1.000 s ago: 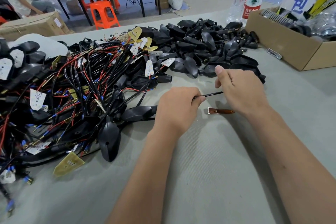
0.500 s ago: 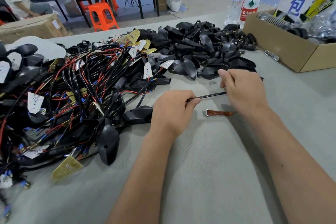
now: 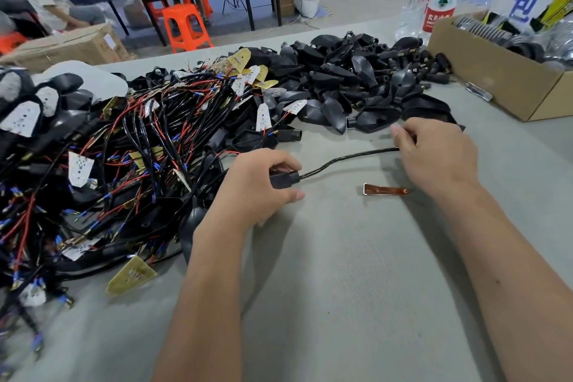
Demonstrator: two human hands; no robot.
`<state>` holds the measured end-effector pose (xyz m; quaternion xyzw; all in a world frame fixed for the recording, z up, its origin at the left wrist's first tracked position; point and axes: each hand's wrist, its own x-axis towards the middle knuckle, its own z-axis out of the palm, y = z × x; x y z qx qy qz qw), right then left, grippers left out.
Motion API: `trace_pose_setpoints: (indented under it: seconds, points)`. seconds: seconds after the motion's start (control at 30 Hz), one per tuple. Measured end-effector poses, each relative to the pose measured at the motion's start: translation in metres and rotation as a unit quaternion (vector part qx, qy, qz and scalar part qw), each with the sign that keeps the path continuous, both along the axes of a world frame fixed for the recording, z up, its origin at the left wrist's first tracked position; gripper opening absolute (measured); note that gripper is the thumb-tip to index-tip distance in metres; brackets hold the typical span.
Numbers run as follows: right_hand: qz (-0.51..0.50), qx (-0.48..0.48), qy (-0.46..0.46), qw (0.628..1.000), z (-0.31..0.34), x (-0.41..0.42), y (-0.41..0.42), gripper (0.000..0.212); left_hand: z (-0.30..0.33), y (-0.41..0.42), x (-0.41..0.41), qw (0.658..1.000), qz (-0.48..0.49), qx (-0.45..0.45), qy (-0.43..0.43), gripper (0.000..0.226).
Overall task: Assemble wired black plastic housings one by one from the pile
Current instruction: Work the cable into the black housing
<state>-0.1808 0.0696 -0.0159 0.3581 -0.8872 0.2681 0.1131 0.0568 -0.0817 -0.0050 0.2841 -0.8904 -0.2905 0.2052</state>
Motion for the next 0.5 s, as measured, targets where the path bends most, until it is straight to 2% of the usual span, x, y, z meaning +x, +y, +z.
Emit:
trace_pose_setpoints:
  seconds: [0.1, 0.23, 0.37, 0.5]
  points:
    - [0.098, -0.019, 0.051, 0.994, 0.004, 0.016, -0.007, 0.027, -0.004, -0.001, -0.001, 0.999, 0.001, -0.014, 0.031, 0.026]
    - [0.275, 0.039, 0.032, 0.96, 0.001, 0.042, -0.02, 0.024, -0.005, -0.001, -0.002, 0.998, 0.004, -0.01, 0.067, 0.015]
    - [0.35, 0.012, -0.001, 0.937, 0.0, 0.045, -0.025, 0.002, -0.004, 0.001, -0.005, 0.997, -0.007, 0.015, 0.078, 0.009]
    - [0.396, 0.018, -0.032, 0.918, -0.002, 0.044, -0.027, 0.006, -0.003, 0.0, -0.006, 0.995, -0.011, 0.028, 0.094, 0.012]
